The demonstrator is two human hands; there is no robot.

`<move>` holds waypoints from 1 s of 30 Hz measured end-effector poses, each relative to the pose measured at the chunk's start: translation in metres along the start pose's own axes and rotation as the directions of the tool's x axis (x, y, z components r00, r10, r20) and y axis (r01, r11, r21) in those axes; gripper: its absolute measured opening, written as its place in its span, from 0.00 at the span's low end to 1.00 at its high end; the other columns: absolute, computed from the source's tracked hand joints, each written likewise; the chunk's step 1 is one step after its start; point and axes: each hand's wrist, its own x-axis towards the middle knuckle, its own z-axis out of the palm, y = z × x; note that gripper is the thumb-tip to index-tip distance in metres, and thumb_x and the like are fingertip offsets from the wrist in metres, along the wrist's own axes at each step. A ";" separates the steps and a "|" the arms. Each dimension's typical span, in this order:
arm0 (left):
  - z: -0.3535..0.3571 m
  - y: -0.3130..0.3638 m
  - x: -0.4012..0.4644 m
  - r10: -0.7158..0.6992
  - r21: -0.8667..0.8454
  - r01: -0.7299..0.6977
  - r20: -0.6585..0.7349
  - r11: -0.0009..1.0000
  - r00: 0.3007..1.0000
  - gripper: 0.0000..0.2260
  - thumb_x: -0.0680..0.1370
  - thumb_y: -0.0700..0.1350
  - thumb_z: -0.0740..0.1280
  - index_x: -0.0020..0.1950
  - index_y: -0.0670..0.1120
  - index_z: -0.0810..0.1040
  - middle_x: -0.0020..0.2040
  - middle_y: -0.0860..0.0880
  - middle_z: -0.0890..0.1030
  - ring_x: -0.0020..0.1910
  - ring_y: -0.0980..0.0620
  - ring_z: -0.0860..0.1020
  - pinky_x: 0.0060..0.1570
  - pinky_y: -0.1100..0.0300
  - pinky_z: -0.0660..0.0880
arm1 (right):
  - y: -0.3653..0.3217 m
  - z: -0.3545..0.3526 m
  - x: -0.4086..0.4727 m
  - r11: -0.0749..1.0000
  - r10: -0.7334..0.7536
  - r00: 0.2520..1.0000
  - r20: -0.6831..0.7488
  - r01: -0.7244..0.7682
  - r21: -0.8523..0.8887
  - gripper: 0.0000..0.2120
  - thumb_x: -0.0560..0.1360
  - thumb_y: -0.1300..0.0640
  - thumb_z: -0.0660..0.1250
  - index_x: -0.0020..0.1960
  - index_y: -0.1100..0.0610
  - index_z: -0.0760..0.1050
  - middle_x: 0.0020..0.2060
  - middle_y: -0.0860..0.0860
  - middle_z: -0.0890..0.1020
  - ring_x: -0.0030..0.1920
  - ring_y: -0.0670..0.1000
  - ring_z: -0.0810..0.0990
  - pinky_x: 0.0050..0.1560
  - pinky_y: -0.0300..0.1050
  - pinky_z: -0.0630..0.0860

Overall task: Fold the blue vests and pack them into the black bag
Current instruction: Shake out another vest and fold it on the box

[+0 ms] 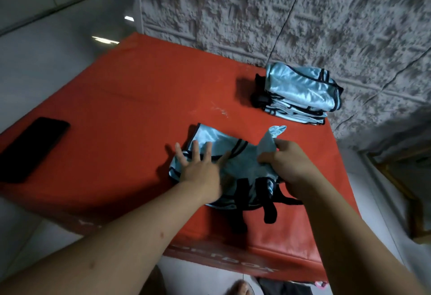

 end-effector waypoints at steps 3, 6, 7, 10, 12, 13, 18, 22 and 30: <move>-0.025 -0.005 0.004 -0.011 -0.131 0.006 -0.039 0.991 0.999 0.30 0.77 0.48 0.67 0.78 0.57 0.63 0.80 0.44 0.58 0.80 0.38 0.53 0.70 0.26 0.36 | -0.013 0.027 0.008 0.998 -0.040 0.998 0.043 0.042 -0.039 0.12 0.68 0.69 0.68 0.49 0.60 0.82 0.40 0.65 0.85 0.36 0.64 0.84 0.38 0.67 0.80; -0.049 -0.014 0.005 -0.173 -0.661 -0.051 -0.269 0.749 0.948 0.06 0.79 0.47 0.67 0.45 0.48 0.81 0.44 0.48 0.82 0.50 0.42 0.80 0.52 0.51 0.73 | -0.027 0.053 0.015 0.995 -0.045 0.996 0.071 0.052 -0.089 0.20 0.64 0.62 0.70 0.56 0.59 0.81 0.39 0.63 0.85 0.36 0.65 0.85 0.35 0.65 0.80; -0.055 -0.019 0.006 -0.244 -0.803 -0.034 -0.220 0.595 0.944 0.13 0.80 0.51 0.66 0.41 0.44 0.81 0.38 0.46 0.82 0.44 0.41 0.80 0.42 0.53 0.73 | -0.032 0.061 0.018 0.993 -0.040 0.996 0.077 0.048 -0.108 0.23 0.65 0.60 0.70 0.60 0.59 0.80 0.39 0.62 0.85 0.36 0.64 0.85 0.32 0.63 0.80; -0.067 -0.040 0.010 -0.245 -0.979 0.189 0.166 0.073 0.955 0.26 0.79 0.65 0.59 0.54 0.45 0.84 0.49 0.44 0.86 0.49 0.43 0.84 0.55 0.50 0.80 | -0.044 0.089 0.020 0.980 -0.050 0.992 0.118 0.071 -0.187 0.19 0.71 0.57 0.74 0.61 0.55 0.77 0.42 0.59 0.85 0.35 0.58 0.85 0.27 0.47 0.77; -0.067 -0.055 0.013 -0.151 -0.949 0.302 0.313 -0.093 0.938 0.31 0.74 0.71 0.60 0.60 0.49 0.83 0.54 0.46 0.86 0.51 0.44 0.85 0.60 0.46 0.79 | -0.045 0.106 0.018 0.973 -0.051 0.983 0.174 0.088 -0.213 0.21 0.73 0.52 0.75 0.63 0.52 0.75 0.46 0.58 0.85 0.40 0.57 0.86 0.33 0.50 0.81; -0.068 -0.061 0.013 -0.140 -0.937 0.333 0.346 -0.108 0.928 0.34 0.70 0.73 0.63 0.62 0.49 0.82 0.55 0.46 0.85 0.52 0.44 0.85 0.60 0.45 0.79 | -0.044 0.112 0.019 0.979 -0.025 0.972 0.233 0.071 -0.191 0.24 0.74 0.53 0.75 0.67 0.52 0.73 0.47 0.58 0.85 0.40 0.57 0.86 0.34 0.50 0.82; -0.054 -0.080 0.015 -0.253 -0.903 0.294 0.219 0.314 0.942 0.25 0.68 0.64 0.73 0.56 0.48 0.83 0.51 0.46 0.85 0.51 0.45 0.83 0.58 0.47 0.80 | -0.034 0.113 0.021 1.000 -0.008 0.924 0.382 0.014 -0.014 0.14 0.78 0.62 0.68 0.63 0.58 0.76 0.41 0.59 0.84 0.38 0.57 0.84 0.46 0.56 0.84; -0.047 -0.084 0.016 -0.284 -0.786 0.238 0.083 0.571 0.955 0.15 0.68 0.42 0.75 0.54 0.48 0.81 0.49 0.48 0.85 0.48 0.45 0.83 0.53 0.50 0.81 | -0.012 0.095 0.025 0.976 -0.015 0.996 0.090 0.034 -0.216 0.10 0.73 0.59 0.70 0.53 0.56 0.83 0.33 0.56 0.85 0.34 0.56 0.84 0.38 0.52 0.83; -0.043 -0.079 0.012 -0.272 -0.716 0.049 -0.199 0.696 0.942 0.27 0.74 0.38 0.74 0.72 0.51 0.76 0.64 0.48 0.81 0.62 0.46 0.79 0.62 0.56 0.74 | 0.022 0.084 0.010 0.791 0.291 0.955 -0.052 -0.271 -0.548 0.21 0.70 0.37 0.67 0.37 0.57 0.76 0.28 0.51 0.79 0.29 0.52 0.79 0.38 0.42 0.78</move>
